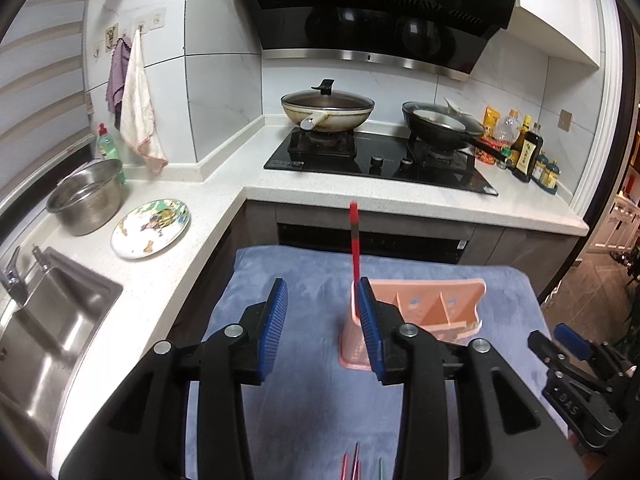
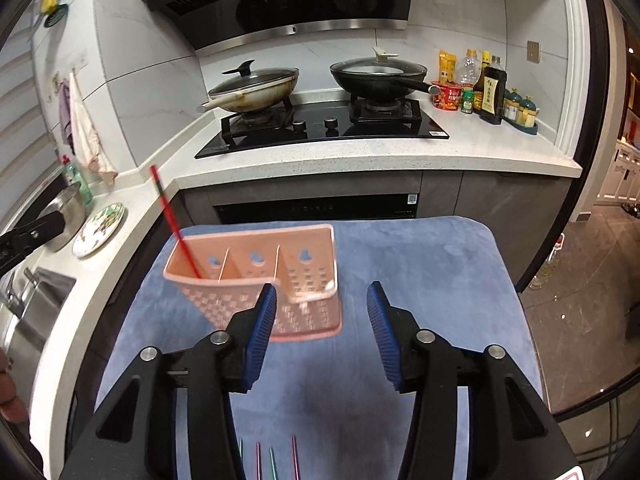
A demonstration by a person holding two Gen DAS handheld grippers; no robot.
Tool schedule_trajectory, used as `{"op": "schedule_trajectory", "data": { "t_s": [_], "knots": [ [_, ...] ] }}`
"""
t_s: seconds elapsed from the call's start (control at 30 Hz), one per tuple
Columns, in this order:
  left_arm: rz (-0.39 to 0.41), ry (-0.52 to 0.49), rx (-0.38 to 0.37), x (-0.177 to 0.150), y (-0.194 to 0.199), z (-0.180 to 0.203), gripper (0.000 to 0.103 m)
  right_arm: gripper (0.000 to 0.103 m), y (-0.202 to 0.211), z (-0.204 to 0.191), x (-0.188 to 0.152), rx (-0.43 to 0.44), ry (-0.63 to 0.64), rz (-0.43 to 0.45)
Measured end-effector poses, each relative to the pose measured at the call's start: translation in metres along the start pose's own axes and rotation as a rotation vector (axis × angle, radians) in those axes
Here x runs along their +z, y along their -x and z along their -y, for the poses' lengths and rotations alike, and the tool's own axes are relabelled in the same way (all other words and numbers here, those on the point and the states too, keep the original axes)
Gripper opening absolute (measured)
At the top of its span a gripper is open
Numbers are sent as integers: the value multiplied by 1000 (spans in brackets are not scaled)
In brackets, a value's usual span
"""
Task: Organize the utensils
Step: 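Open the right tool to drop the spoon into the pink holder while the left drops the red chopstick in, then grasp a red chopstick with the right tool while the left tool returns to the chopsticks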
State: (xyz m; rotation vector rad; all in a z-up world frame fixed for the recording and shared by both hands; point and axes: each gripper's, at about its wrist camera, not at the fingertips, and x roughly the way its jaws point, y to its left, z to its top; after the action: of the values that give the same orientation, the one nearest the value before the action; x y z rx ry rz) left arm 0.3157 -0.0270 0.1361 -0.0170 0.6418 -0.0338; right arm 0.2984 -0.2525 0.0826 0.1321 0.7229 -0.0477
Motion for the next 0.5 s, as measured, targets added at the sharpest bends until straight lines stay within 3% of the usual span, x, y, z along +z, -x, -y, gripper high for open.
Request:
{"op": "schedule_trajectory", "data": {
  "t_s": [0.5],
  "knots": [
    [-53, -7, 9, -86, 53, -14, 40, 55, 78, -14, -94, -23, 65, -13]
  ]
}}
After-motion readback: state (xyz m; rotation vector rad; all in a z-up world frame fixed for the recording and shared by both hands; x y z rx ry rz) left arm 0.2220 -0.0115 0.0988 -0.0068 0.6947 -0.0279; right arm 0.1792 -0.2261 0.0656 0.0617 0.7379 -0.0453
